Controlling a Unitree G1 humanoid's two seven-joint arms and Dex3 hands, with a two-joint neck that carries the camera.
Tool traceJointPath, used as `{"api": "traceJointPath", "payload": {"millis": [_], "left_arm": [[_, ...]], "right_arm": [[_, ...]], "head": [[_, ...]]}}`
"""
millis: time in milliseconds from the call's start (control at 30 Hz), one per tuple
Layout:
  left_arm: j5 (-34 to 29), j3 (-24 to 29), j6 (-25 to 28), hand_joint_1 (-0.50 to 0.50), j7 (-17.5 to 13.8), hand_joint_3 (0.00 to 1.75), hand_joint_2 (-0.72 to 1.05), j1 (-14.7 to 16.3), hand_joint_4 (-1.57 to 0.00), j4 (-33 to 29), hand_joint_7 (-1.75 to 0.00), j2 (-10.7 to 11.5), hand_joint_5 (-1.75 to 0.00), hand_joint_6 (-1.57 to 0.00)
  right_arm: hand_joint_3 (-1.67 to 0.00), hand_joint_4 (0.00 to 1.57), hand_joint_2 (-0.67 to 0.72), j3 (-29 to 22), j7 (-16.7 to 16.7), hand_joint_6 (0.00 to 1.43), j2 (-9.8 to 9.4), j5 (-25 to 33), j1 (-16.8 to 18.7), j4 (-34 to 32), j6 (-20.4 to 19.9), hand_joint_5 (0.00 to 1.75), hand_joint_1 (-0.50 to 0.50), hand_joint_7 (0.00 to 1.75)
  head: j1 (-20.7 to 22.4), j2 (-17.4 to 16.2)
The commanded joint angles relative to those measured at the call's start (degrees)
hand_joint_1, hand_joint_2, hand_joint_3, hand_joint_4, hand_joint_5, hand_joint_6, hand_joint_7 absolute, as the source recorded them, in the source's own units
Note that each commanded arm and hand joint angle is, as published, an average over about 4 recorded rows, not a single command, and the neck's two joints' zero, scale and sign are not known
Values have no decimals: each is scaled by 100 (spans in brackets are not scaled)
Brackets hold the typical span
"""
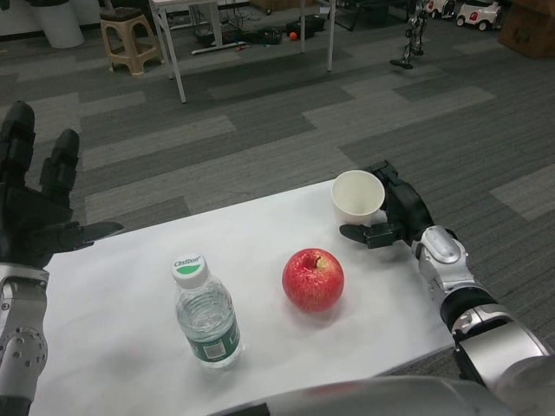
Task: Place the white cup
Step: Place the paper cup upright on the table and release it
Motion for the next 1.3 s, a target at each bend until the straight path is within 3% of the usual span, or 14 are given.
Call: {"api": "traceJointPath", "payload": {"millis": [33, 600, 800, 967, 1200, 1300], "left_arm": [[19, 1, -17, -50, -3, 9, 16, 18, 0, 0, 0, 41, -21, 0], [19, 23, -13, -50, -7, 9, 18, 23, 0, 0, 0, 33, -21, 0], [19, 27, -13, -50, -7, 9, 16, 23, 0, 0, 0, 33, -21, 0], [19, 32, -13, -50, -7, 9, 16, 23, 0, 0, 0, 37, -21, 0], [19, 36, -13, -50, -7, 9, 16, 23, 0, 0, -3, 39, -21, 0], [19, 34, -13, -50, -7, 9, 16, 23, 0, 2, 0, 37, -21, 0]], "right_arm": [[-95, 0, -41, -45, -38, 0, -42, -12, 90, -106, -49, 165, 29, 175], [-87, 0, -43, -1, -90, 0, 64, -25, 161, -31, -67, 165, 29, 175], [-93, 0, -48, 8, -90, 0, 86, -34, 161, 22, -71, 165, 29, 175], [-109, 0, -54, -29, -90, 0, 114, -27, 152, 61, -82, 165, 29, 171], [-141, 0, -60, -159, -79, 0, 209, -25, 152, 85, -91, 148, 26, 155], [-143, 0, -60, -159, -68, 0, 209, -25, 152, 87, -93, 136, 25, 147]], "head": [[-15, -11], [-503, -207], [-526, -236], [-526, -236], [-416, -126], [-450, -141]]}}
